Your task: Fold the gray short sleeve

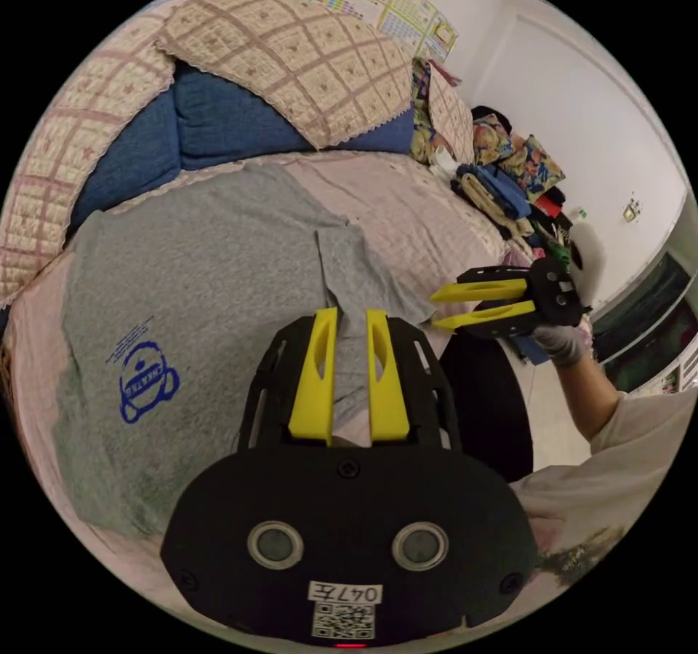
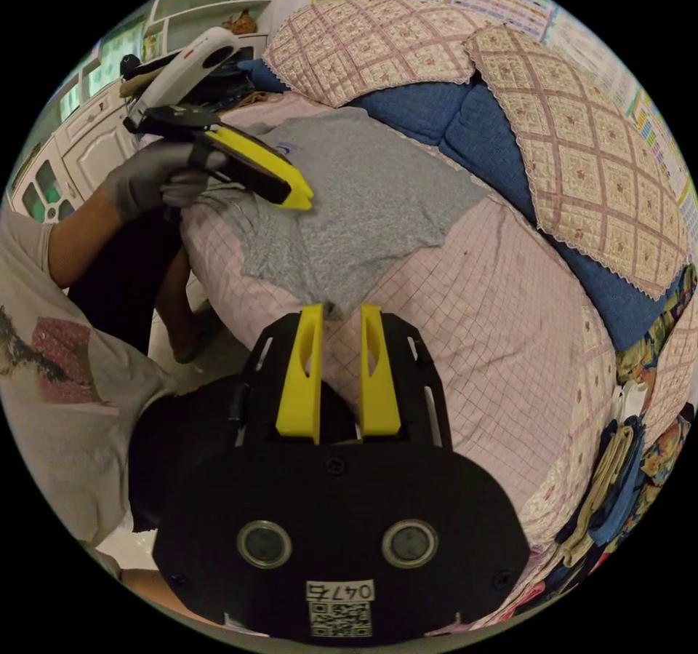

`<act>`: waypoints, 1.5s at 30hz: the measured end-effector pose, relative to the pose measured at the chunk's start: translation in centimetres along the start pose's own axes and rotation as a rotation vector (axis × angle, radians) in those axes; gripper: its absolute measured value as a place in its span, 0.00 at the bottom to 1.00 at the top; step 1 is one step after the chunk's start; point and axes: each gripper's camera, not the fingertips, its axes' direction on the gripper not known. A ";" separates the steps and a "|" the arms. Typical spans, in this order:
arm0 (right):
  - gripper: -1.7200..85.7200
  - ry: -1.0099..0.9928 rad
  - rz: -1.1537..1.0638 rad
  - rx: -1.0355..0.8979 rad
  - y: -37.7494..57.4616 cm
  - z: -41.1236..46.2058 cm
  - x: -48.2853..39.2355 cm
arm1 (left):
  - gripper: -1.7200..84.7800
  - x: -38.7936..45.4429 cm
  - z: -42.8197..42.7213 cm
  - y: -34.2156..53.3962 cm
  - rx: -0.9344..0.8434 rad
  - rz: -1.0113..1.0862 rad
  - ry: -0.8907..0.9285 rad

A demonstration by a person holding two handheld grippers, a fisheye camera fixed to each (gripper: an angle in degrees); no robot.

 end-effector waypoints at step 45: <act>0.03 -0.096 -0.074 0.046 -12.5 11.7 3.4 | 0.02 -2.2 11.1 1.4 -0.017 -0.027 -0.036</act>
